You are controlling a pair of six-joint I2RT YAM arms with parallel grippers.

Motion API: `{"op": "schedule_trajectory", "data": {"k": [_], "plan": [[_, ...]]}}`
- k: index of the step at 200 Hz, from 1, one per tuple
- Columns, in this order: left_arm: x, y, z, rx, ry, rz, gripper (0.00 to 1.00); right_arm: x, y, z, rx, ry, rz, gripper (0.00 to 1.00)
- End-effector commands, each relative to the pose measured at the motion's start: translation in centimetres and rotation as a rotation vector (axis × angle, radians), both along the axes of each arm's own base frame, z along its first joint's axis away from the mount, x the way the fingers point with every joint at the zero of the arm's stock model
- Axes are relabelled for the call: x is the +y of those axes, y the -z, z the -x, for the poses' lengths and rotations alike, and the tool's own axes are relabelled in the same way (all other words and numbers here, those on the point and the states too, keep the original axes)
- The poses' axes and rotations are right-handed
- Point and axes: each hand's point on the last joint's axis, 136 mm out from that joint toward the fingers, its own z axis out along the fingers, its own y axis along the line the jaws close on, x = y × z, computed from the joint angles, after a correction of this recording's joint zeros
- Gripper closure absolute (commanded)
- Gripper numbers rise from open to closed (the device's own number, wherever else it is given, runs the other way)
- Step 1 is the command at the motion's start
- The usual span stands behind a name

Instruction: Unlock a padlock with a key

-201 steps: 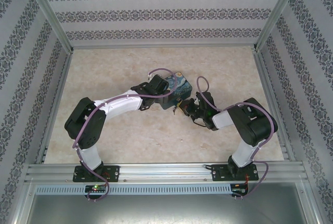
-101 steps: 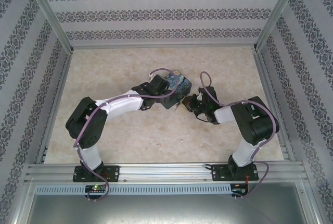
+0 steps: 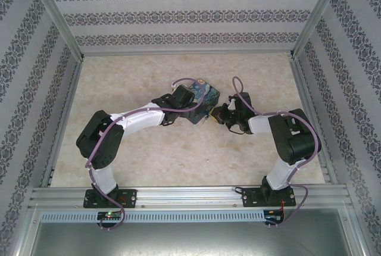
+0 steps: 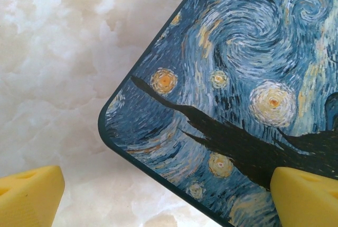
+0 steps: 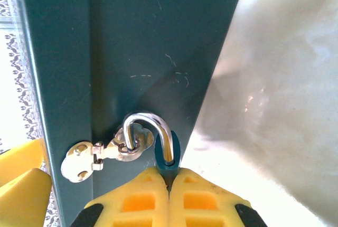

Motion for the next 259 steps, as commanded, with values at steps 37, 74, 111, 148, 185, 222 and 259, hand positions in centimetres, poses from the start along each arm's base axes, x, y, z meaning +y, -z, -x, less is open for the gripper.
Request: {"op": "schedule_trajectory", "data": {"k": [37,74,111,148,185,222,259], "plan": [[3.1,6.0,4.2,0.217,0.057,-0.227,0.00,-2.2,1.7,-0.3,0.050,-0.018,0.158,1.00],[3.0,6.2,4.3,0.223,0.064,-0.230,0.00,-2.7,1.7,-1.0,0.052,-0.013,0.192,1.00],[3.0,6.3,4.4,0.230,0.067,-0.229,0.00,-3.1,1.2,-2.4,0.061,-0.013,0.218,1.00],[3.0,6.5,4.6,0.235,0.068,-0.230,0.00,-3.7,0.8,-3.4,0.069,-0.011,0.247,1.00],[2.9,6.7,4.8,0.240,0.072,-0.233,0.00,-4.6,0.4,-3.6,0.075,-0.037,0.328,1.00],[2.7,6.9,4.8,0.245,0.078,-0.235,0.00,-4.9,0.1,-4.1,0.078,-0.063,0.375,1.00],[2.6,6.9,4.8,0.246,0.075,-0.227,0.00,-4.9,-0.3,-4.1,0.074,-0.054,0.357,1.00]]}}
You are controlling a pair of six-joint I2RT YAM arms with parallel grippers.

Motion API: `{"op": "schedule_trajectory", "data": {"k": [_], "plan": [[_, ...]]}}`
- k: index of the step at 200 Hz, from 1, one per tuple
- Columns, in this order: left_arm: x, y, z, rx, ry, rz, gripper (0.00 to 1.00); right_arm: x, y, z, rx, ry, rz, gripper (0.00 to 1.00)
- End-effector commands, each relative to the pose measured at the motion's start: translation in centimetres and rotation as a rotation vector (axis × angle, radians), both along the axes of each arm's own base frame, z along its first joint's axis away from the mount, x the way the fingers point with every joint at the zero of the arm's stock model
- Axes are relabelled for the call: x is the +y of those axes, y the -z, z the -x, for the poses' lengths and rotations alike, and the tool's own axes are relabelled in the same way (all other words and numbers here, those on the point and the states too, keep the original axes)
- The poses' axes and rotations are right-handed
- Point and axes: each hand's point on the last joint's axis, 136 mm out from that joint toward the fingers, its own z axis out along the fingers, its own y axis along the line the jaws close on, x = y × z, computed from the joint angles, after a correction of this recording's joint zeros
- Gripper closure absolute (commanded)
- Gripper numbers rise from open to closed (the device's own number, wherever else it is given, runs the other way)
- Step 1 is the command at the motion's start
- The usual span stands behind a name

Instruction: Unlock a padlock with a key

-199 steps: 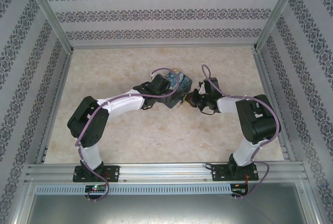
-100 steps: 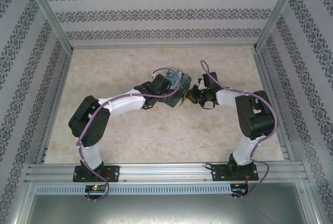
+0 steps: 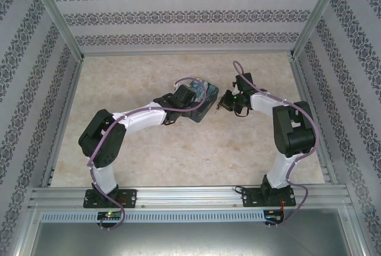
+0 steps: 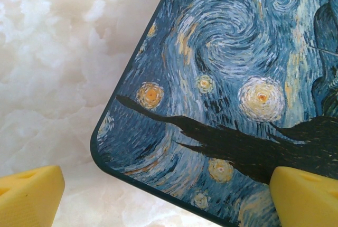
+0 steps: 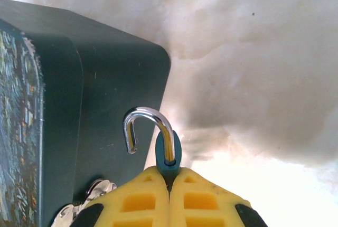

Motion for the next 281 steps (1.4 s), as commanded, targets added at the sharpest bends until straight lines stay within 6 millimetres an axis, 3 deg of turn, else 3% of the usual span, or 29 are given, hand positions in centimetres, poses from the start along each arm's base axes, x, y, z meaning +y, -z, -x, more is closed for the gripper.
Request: {"op": "schedule_trajectory", "data": {"k": [1,57,98,156,173,202,229,266,281], "plan": [[3.4,6.8,5.2,0.250,0.054,-0.229,0.00,-0.4,0.3,0.3,0.015,-0.004,0.025,1.00],[2.6,4.6,4.7,0.217,0.050,-0.175,0.01,-1.6,0.4,3.3,0.023,0.050,0.005,1.00],[1.8,1.4,4.2,0.173,0.059,-0.110,0.00,-5.2,2.3,5.2,0.056,0.172,-0.028,1.00],[1.6,-2.1,4.5,0.127,0.057,-0.041,0.00,-10.2,2.9,8.1,0.075,0.355,-0.033,0.99],[1.6,-2.8,4.5,0.118,0.057,-0.023,0.00,-11.0,3.0,8.6,0.080,0.381,-0.045,0.90],[1.8,-4.3,4.5,0.096,0.050,0.005,0.00,-12.1,3.1,9.4,0.087,0.432,-0.054,0.58],[2.9,-6.5,4.4,0.054,0.026,0.028,0.00,-13.5,2.2,10.0,0.071,0.504,-0.076,0.38],[6.3,-9.9,4.1,-0.030,-0.053,0.042,0.00,-14.7,-2.2,9.9,-0.024,0.549,-0.067,0.04],[8.7,-11.3,3.9,-0.091,-0.115,0.021,0.00,-15.2,-4.8,9.5,-0.085,0.552,-0.045,0.02]]}}
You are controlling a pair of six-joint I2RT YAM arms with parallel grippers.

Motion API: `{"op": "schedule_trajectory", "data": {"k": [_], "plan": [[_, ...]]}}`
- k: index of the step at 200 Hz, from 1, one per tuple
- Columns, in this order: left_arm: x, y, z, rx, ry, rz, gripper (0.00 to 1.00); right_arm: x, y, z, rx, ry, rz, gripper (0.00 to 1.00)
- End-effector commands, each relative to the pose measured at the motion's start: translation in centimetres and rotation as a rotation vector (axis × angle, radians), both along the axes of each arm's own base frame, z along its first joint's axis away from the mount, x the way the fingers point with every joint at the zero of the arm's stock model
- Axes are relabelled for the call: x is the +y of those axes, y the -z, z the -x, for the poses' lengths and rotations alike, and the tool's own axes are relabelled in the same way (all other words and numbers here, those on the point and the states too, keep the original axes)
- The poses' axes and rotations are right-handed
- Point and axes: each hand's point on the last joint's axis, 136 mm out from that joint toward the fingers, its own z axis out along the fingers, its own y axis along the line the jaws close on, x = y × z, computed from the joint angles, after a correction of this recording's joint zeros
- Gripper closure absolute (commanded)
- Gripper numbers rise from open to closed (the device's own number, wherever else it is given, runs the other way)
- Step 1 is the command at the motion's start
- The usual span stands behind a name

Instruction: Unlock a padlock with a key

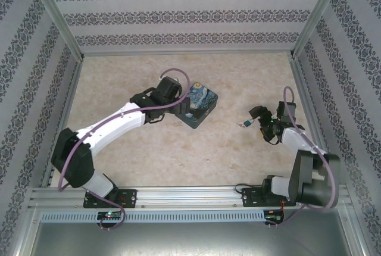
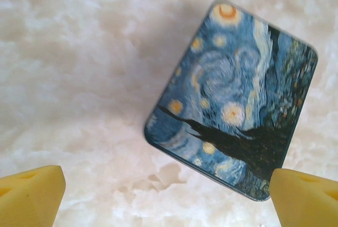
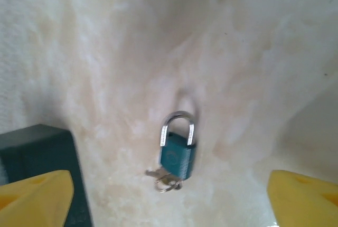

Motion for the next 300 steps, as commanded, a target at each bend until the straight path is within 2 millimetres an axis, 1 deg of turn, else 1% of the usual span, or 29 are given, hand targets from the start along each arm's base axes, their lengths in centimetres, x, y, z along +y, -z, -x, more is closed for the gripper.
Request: {"op": "schedule_trajectory", "data": {"k": [1,25,36,56,66,75,77,93,97,105,121,130,147,170,199,219,229,236,237,238,246,247,251,259,271,278,284,290,300], "plan": [[4.5,-1.4,0.3,-0.049,-0.106,-0.061,0.01,-0.9,-3.4,-0.1,-0.043,0.028,0.053,0.02],[9.0,-3.1,0.3,-0.136,-0.226,-0.087,0.00,-2.2,-6.9,-0.8,-0.082,0.036,0.144,0.02],[11.1,-3.7,0.3,-0.167,-0.279,-0.095,0.00,-2.8,-8.0,-1.2,-0.095,0.038,0.193,0.02],[14.2,-4.0,0.5,-0.244,-0.338,-0.146,0.01,-4.4,-9.8,-2.0,-0.119,0.067,0.289,0.02],[15.4,-4.3,0.7,-0.293,-0.359,-0.172,0.00,-5.7,-10.7,-2.3,-0.130,0.101,0.357,0.02],[16.4,-4.0,0.8,-0.326,-0.376,-0.201,0.00,-6.9,-11.2,-2.5,-0.145,0.145,0.430,0.02],[16.6,-4.4,0.7,-0.352,-0.383,-0.197,0.01,-7.3,-11.3,-2.4,-0.147,0.157,0.449,0.02],[17.8,-4.1,0.7,-0.429,-0.386,-0.251,0.00,-9.5,-12.3,-2.3,-0.187,0.254,0.611,0.02],[18.1,-4.2,0.7,-0.452,-0.394,-0.260,0.00,-9.8,-12.3,-2.3,-0.200,0.266,0.659,0.02],[18.9,-3.7,0.7,-0.476,-0.410,-0.277,0.00,-10.1,-12.9,-2.4,-0.247,0.282,0.774,0.02],[20.1,-2.6,0.7,-0.470,-0.419,-0.293,0.01,-9.4,-13.7,-3.0,-0.323,0.232,1.005,0.02],[20.9,-1.9,0.6,-0.454,-0.432,-0.294,0.01,-8.9,-13.4,-3.4,-0.328,0.185,1.054,0.02],[22.1,-0.8,0.3,-0.461,-0.457,-0.289,0.00,-8.7,-11.6,-4.0,-0.283,0.134,1.072,0.02],[23.4,0.6,0.3,-0.473,-0.468,-0.306,0.00,-8.2,-9.5,-4.5,-0.289,0.111,1.090,0.02],[24.7,3.0,0.0,-0.466,-0.491,-0.313,0.00,-7.6,-7.6,-4.9,-0.333,0.091,1.120,0.02],[24.2,4.3,-0.7,-0.502,-0.463,-0.291,0.00,-7.4,-6.4,-5.0,-0.355,0.074,1.138,0.02],[23.9,5.4,-1.2,-0.501,-0.440,-0.286,0.00,-7.0,-6.6,-5.4,-0.384,0.060,1.150,0.02],[23.5,6.2,-1.5,-0.495,-0.413,-0.291,0.00,-6.3,-6.6,-5.8,-0.420,0.018,1.149,0.02],[23.5,6.4,-1.6,-0.493,-0.409,-0.292,0.00,-6.2,-7.0,-6.0,-0.443,0.025,1.150,0.02],[23.4,6.5,-1.6,-0.493,-0.404,-0.293,0.00,-6.1,-6.7,-6.0,-0.439,0.013,1.152,0.02],[23.1,6.9,-2.2,-0.496,-0.378,-0.304,0.00,-5.0,-6.8,-6.6,-0.515,-0.029,1.140,0.02],[23.0,7.0,-2.2,-0.491,-0.372,-0.305,0.00,-4.9,-6.2,-6.4,-0.507,-0.046,1.137,0.02],[22.6,7.0,-2.5,-0.489,-0.346,-0.298,0.00,-4.4,-5.2,-6.2,-0.516,-0.086,1.134,0.02],[22.3,7.0,-2.9,-0.508,-0.318,-0.292,0.00,-3.2,-5.6,-6.5,-0.606,-0.128,1.128,0.02],[22.0,8.0,-3.2,-0.495,-0.292,-0.276,0.00,-1.6,-5.0,-6.7,-0.630,-0.221,1.119,0.02],[21.9,8.1,-3.1,-0.519,-0.287,-0.265,0.00,-1.5,-4.6,-6.7,-0.637,-0.230,1.116,0.02],[22.3,8.5,-3.0,-0.514,-0.304,-0.259,0.01,-1.5,-4.1,-6.6,-0.642,-0.225,1.117,0.02],[22.6,8.7,-2.9,-0.499,-0.309,-0.240,0.01,-1.6,-4.4,-6.7,-0.670,-0.204,1.119,0.02],[22.8,9.0,-3.1,-0.499,-0.307,-0.211,0.01,-1.2,-4.4,-7.2,-0.673,-0.233,1.107,0.02]]}}
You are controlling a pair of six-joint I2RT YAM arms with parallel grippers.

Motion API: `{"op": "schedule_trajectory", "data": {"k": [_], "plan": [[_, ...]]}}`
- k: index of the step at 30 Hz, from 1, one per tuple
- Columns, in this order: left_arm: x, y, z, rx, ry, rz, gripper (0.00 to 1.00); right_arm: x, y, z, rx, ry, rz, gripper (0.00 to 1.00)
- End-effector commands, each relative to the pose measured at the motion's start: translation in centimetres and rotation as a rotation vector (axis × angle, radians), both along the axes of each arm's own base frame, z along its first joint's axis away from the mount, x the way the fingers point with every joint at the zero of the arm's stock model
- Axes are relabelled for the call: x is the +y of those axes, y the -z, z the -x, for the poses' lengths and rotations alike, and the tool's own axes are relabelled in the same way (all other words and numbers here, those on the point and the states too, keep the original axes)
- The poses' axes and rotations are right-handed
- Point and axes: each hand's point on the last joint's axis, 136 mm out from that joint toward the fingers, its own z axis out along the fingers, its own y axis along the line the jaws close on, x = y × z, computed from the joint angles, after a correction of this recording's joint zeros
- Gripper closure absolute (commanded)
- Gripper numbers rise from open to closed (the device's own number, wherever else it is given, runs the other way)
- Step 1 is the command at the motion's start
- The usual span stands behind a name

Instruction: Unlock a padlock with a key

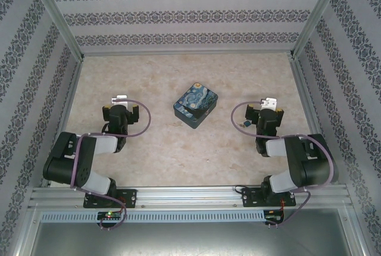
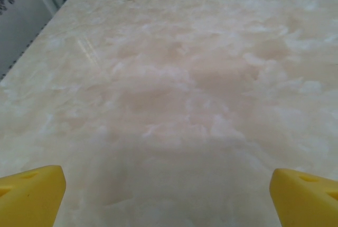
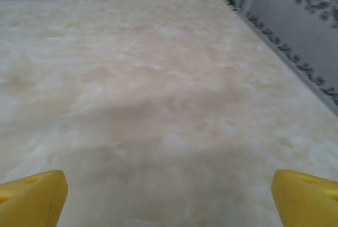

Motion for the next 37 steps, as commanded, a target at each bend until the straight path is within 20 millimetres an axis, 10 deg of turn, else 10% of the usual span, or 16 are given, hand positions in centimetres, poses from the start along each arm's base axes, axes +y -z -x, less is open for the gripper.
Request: {"op": "schedule_trajectory", "data": {"k": [1,37], "plan": [[0.2,-1.4,-1.0,-0.103,0.039,0.054,0.01,1.9,-3.0,-1.6,-0.136,-0.118,0.007,0.02],[0.3,-0.1,-1.9,-0.049,0.080,0.106,0.01,2.4,-2.6,-3.4,-0.047,-0.209,-0.064,0.02]]}}
